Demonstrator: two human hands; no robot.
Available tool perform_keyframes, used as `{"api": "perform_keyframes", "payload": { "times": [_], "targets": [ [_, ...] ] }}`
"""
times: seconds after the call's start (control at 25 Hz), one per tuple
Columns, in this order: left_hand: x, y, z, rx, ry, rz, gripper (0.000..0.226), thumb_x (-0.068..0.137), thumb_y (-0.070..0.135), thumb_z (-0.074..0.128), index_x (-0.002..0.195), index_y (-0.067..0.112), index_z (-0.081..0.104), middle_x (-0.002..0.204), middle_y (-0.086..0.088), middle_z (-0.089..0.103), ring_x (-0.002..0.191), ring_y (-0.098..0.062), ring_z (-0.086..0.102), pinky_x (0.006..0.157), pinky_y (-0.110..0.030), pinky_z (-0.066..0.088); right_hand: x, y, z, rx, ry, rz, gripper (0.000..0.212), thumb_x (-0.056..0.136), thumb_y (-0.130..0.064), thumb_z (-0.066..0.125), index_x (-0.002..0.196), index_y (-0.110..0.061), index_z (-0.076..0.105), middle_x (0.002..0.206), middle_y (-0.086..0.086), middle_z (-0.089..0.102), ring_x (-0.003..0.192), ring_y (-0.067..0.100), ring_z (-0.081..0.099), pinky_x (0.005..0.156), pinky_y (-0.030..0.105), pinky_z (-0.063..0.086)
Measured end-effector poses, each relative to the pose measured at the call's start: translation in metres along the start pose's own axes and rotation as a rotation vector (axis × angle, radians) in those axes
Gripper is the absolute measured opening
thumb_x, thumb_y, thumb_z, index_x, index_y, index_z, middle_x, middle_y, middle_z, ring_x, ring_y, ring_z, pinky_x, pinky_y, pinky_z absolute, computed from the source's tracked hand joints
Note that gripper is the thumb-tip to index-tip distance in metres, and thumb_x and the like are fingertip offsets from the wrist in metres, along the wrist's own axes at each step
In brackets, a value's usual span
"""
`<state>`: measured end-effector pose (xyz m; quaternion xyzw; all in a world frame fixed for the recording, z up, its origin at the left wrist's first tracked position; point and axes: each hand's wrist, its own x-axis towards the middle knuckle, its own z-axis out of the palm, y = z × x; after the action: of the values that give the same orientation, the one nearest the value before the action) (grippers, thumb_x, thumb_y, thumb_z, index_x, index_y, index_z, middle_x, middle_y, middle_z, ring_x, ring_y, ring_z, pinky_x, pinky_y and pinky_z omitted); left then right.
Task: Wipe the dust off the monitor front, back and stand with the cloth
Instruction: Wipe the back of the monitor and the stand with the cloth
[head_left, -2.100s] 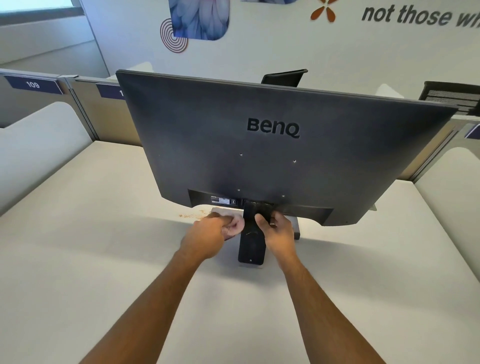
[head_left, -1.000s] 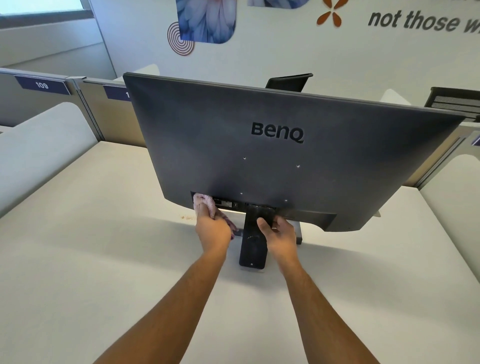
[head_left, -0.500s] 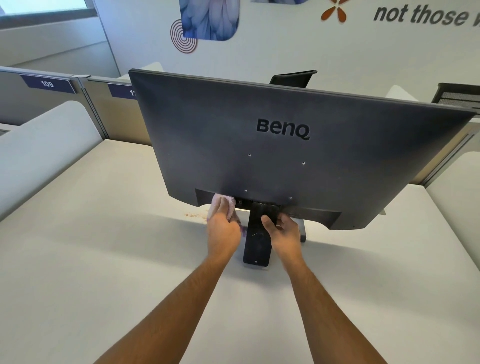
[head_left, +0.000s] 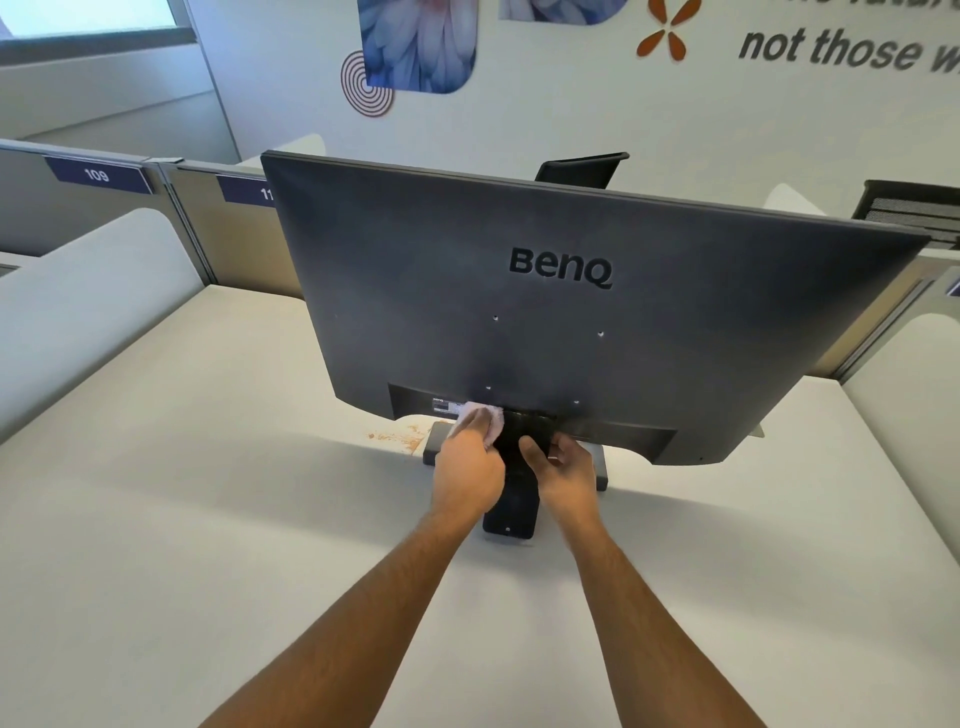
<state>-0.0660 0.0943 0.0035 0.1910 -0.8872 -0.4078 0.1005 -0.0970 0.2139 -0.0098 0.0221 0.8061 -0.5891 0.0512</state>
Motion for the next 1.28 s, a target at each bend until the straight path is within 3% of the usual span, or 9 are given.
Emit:
{"api": "perform_keyframes", "payload": {
  "times": [0.12, 0.28, 0.4, 0.56, 0.72, 0.84, 1.0, 1.16, 1.28],
  "targets": [
    [0.009, 0.0, -0.014, 0.009, -0.039, -0.021, 0.022, 0.102, 0.029, 0.042, 0.113, 0.021, 0.06, 0.109, -0.004, 0.066, 0.1, -0.021, 0.062, 0.094, -0.033, 0.052, 0.001, 0.0, 0.0, -0.003, 0.005, 0.008, 0.03, 0.088, -0.047, 0.064, 0.109, -0.028, 0.057, 0.116, -0.002, 0.067, 0.108, 0.019, 0.061, 0.086, 0.028, 0.044],
    [0.017, -0.004, -0.066, 0.119, -0.324, 0.145, 0.029, 0.098, 0.016, 0.047, 0.122, 0.018, 0.064, 0.105, 0.0, 0.063, 0.096, -0.014, 0.059, 0.081, -0.019, 0.045, 0.002, 0.001, 0.0, -0.02, -0.004, 0.013, 0.026, 0.087, -0.048, 0.064, 0.104, -0.031, 0.056, 0.102, -0.011, 0.062, 0.104, 0.016, 0.061, 0.086, 0.028, 0.043],
    [0.007, -0.012, -0.08, -0.073, -0.375, 0.101, 0.021, 0.095, 0.015, 0.053, 0.104, 0.027, 0.068, 0.095, 0.003, 0.067, 0.083, -0.017, 0.065, 0.063, -0.016, 0.054, -0.001, 0.001, -0.001, -0.052, 0.024, 0.046, 0.033, 0.087, -0.047, 0.065, 0.11, -0.023, 0.062, 0.114, -0.003, 0.067, 0.104, 0.019, 0.062, 0.087, 0.032, 0.047],
    [-0.024, -0.015, -0.076, -0.486, -0.383, 0.008, 0.019, 0.076, 0.026, 0.06, 0.092, 0.029, 0.07, 0.085, 0.004, 0.068, 0.086, -0.02, 0.068, 0.064, -0.02, 0.054, -0.029, 0.008, -0.01, 0.074, 0.068, 0.022, 0.036, 0.087, -0.05, 0.061, 0.111, -0.023, 0.065, 0.108, -0.01, 0.067, 0.102, 0.015, 0.063, 0.078, 0.026, 0.053],
    [-0.039, -0.019, -0.051, -0.638, -0.484, -0.103, 0.02, 0.08, 0.021, 0.062, 0.099, 0.02, 0.067, 0.089, -0.002, 0.069, 0.092, -0.026, 0.069, 0.068, -0.025, 0.055, -0.061, 0.019, -0.029, 0.219, -0.12, -0.013, 0.047, 0.086, -0.062, 0.047, 0.107, -0.023, 0.066, 0.094, -0.01, 0.07, 0.091, 0.012, 0.069, 0.067, 0.02, 0.055],
    [-0.044, -0.016, -0.033, -0.653, -0.541, -0.109, 0.023, 0.079, 0.02, 0.062, 0.102, 0.015, 0.066, 0.094, -0.01, 0.067, 0.093, -0.03, 0.068, 0.073, -0.03, 0.057, -0.075, 0.024, -0.048, 0.237, -0.209, -0.024, 0.039, 0.082, -0.056, 0.064, 0.107, -0.027, 0.064, 0.096, -0.011, 0.07, 0.094, 0.014, 0.069, 0.07, 0.023, 0.057],
    [-0.05, -0.016, -0.007, -0.647, -0.425, -0.071, 0.018, 0.088, 0.018, 0.064, 0.104, 0.025, 0.066, 0.1, 0.002, 0.068, 0.096, -0.023, 0.067, 0.074, -0.027, 0.057, -0.083, 0.037, -0.062, 0.315, -0.334, 0.18, 0.06, 0.067, -0.043, 0.086, 0.117, -0.024, 0.058, 0.105, -0.001, 0.069, 0.099, 0.022, 0.069, 0.077, 0.033, 0.059],
    [-0.055, -0.039, 0.008, -0.445, -0.03, -0.024, 0.024, 0.093, 0.018, 0.062, 0.114, 0.029, 0.058, 0.114, 0.008, 0.063, 0.1, -0.011, 0.061, 0.091, -0.036, 0.055, -0.085, 0.057, -0.083, 0.556, -0.001, 0.268, 0.028, 0.079, -0.023, 0.076, 0.104, -0.014, 0.066, 0.098, 0.01, 0.071, 0.089, 0.027, 0.071, 0.069, 0.034, 0.057],
    [-0.052, -0.056, 0.016, -0.336, -0.14, -0.027, 0.06, 0.089, 0.028, 0.069, 0.142, 0.028, 0.04, 0.143, 0.003, 0.046, 0.123, -0.016, 0.05, 0.099, -0.039, 0.047, -0.075, 0.061, -0.102, 0.598, 0.372, 0.365, 0.016, 0.078, -0.011, 0.071, 0.093, -0.011, 0.067, 0.084, 0.008, 0.068, 0.077, 0.028, 0.067, 0.056, 0.028, 0.052]
  ]
}}
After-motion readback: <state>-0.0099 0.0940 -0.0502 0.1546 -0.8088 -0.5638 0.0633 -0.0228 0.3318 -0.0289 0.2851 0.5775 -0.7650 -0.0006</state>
